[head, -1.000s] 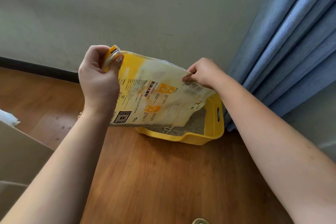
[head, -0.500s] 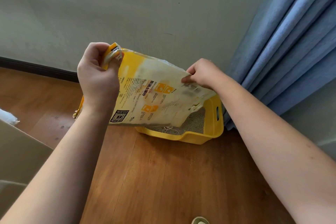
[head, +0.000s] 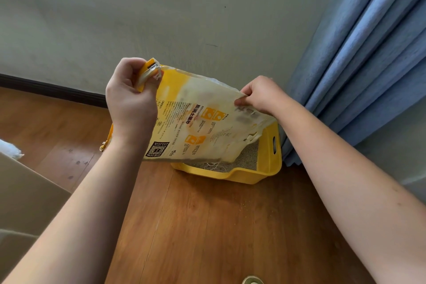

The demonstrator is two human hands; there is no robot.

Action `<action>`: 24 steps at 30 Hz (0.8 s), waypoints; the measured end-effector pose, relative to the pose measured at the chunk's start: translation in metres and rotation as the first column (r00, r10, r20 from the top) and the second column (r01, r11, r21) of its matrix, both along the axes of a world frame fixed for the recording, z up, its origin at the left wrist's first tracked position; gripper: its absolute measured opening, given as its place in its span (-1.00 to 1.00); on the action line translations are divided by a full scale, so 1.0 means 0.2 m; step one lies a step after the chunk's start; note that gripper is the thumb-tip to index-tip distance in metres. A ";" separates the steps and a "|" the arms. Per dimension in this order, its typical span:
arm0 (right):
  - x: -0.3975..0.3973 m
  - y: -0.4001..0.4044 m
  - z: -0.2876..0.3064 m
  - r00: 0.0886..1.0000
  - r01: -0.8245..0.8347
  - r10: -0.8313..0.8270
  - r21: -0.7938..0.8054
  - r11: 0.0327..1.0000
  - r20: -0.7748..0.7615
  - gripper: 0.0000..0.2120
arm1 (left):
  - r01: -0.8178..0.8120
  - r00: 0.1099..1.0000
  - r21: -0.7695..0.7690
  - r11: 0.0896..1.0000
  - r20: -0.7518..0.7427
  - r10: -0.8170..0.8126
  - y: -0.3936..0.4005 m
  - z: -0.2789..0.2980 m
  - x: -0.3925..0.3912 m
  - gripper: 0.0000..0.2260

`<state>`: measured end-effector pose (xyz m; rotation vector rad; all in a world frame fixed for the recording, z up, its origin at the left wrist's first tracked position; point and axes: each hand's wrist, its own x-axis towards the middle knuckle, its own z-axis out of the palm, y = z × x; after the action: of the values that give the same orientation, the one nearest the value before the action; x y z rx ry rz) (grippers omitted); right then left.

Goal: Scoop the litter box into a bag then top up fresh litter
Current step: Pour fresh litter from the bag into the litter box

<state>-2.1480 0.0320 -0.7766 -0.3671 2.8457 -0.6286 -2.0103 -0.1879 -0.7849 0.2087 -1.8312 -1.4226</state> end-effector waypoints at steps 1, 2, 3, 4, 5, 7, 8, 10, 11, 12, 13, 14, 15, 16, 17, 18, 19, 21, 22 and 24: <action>0.00 0.00 0.00 1.000 0.001 -0.001 0.005 1.000 0.000 -0.89 | 0.002 1.000 0.000 1.000 0.000 -0.002 0.00 0.00 0.00 -0.88; 0.00 0.01 0.00 1.000 0.002 -0.002 0.006 1.000 -0.002 -0.90 | 0.003 1.000 0.002 1.000 0.000 -0.003 0.00 0.00 0.00 -0.87; 0.00 0.01 0.01 1.000 0.004 -0.004 -0.001 1.000 -0.006 -0.89 | 0.001 1.000 0.003 1.000 0.000 -0.001 0.00 0.00 0.00 -0.87; 0.00 0.01 0.01 1.000 0.007 -0.007 -0.012 1.000 -0.012 -0.89 | -0.002 1.000 0.005 1.000 0.000 0.002 0.00 0.00 0.00 -0.86; 0.00 0.01 0.01 1.000 0.012 -0.012 -0.021 1.000 -0.016 -0.89 | -0.005 1.000 0.007 1.000 -0.001 0.005 0.00 0.00 0.00 -0.86; 0.00 0.02 0.02 1.000 0.017 -0.017 -0.019 1.000 -0.021 -0.90 | -0.004 1.000 0.017 1.000 -0.006 0.004 0.01 0.00 0.00 -0.88; -0.01 0.02 0.02 0.999 0.018 -0.019 -0.019 1.000 -0.026 -0.90 | -0.001 1.000 0.020 1.000 -0.009 0.001 0.01 0.00 -0.01 -0.88; -0.02 0.01 0.02 0.998 0.028 -0.029 -0.035 0.999 -0.050 -0.91 | 0.000 1.000 0.027 1.000 -0.015 0.000 0.01 0.00 -0.01 -0.89; -0.02 0.01 0.02 0.997 0.035 -0.038 -0.044 0.998 -0.065 -0.91 | -0.003 1.000 0.032 0.999 -0.018 0.003 0.01 0.00 -0.01 -0.89; -0.03 0.00 0.03 0.996 0.042 -0.046 -0.048 0.998 -0.079 -0.92 | -0.008 1.000 0.036 0.999 -0.020 0.008 0.00 0.01 -0.01 -0.90; -0.03 0.00 0.03 0.994 0.049 -0.053 -0.051 0.998 -0.090 -0.92 | -0.013 1.000 0.040 0.999 -0.020 0.014 0.00 0.01 -0.01 -0.90; -0.03 -0.01 0.03 0.993 0.052 -0.057 -0.053 0.997 -0.104 -0.93 | -0.018 1.000 0.045 0.999 -0.020 0.019 0.00 0.01 -0.02 -0.91; -0.04 -0.02 0.04 0.991 0.054 -0.061 -0.058 0.997 -0.120 -0.93 | -0.021 1.000 0.053 0.998 -0.020 0.022 -0.01 0.01 -0.02 -0.92; -0.05 -0.03 0.04 0.988 0.059 -0.067 -0.063 0.996 -0.137 -0.93 | -0.022 1.000 0.060 0.998 -0.021 0.024 -0.01 0.01 -0.02 -0.93; -0.05 -0.03 0.04 0.986 0.064 -0.074 -0.066 0.996 -0.152 -0.93 | -0.026 0.999 0.065 0.998 -0.021 0.027 -0.01 0.01 -0.02 -0.93; -0.05 -0.04 0.04 0.984 0.067 -0.077 -0.068 0.995 -0.162 -0.92 | -0.029 0.999 0.068 0.997 -0.022 0.031 -0.01 0.01 -0.02 -0.92; -0.05 -0.04 0.04 0.983 0.065 -0.076 -0.068 0.996 -0.170 -0.92 | -0.032 0.999 0.070 0.997 -0.021 0.033 -0.01 0.01 -0.02 -0.92; -0.06 -0.05 0.05 0.982 0.054 -0.064 -0.065 0.996 -0.178 -0.91 | -0.029 0.999 0.072 0.997 -0.017 0.031 0.00 0.01 -0.02 -0.91; -0.06 -0.05 0.06 0.982 0.049 -0.060 -0.065 0.997 -0.180 -0.91 | -0.025 1.000 0.072 0.997 -0.014 0.026 0.00 0.01 -0.01 -0.91; -0.07 -0.06 0.06 0.982 0.051 -0.062 -0.069 0.996 -0.176 -0.91 | -0.019 1.000 0.074 0.997 -0.010 0.020 -0.01 0.01 0.00 -0.92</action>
<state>-2.1622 0.0195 -0.7643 -0.3710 3.0210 -0.7339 -2.0107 -0.1893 -0.7835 0.2550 -1.7642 -1.4767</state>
